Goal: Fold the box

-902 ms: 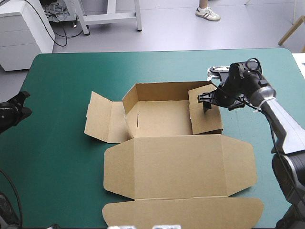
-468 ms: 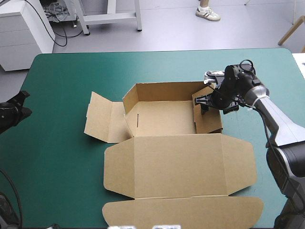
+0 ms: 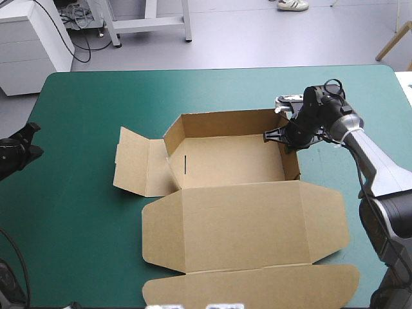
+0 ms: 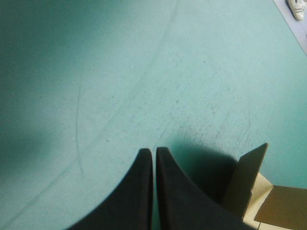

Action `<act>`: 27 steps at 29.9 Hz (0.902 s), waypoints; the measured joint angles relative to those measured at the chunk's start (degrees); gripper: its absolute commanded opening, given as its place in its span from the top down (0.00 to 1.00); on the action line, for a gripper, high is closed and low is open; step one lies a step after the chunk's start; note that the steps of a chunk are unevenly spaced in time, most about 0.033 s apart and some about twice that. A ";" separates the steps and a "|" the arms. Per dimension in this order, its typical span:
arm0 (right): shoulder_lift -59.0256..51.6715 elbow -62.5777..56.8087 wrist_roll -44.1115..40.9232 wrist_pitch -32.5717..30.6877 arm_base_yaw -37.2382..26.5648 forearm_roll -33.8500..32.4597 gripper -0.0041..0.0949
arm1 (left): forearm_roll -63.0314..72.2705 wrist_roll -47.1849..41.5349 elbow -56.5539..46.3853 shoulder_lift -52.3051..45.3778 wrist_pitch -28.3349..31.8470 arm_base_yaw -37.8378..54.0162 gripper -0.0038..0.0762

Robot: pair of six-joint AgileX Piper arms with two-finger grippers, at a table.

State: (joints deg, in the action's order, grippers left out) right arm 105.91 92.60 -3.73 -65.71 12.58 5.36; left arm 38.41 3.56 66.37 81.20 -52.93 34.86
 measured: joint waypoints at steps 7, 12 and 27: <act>-2.62 10.15 3.08 -3.82 0.00 -0.12 0.96 | 0.00 3.76 0.00 0.00 -0.31 0.00 0.95; -9.48 14.95 3.73 -4.44 0.05 0.88 0.96 | -0.12 5.93 0.00 0.00 -0.31 0.00 0.95; -21.10 15.61 10.08 -5.76 0.05 3.90 0.96 | -2.78 9.11 0.00 0.35 -0.49 0.00 0.46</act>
State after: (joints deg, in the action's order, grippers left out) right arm 84.80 108.21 6.35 -71.48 12.63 9.26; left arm 35.63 12.67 66.37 81.55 -53.42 34.86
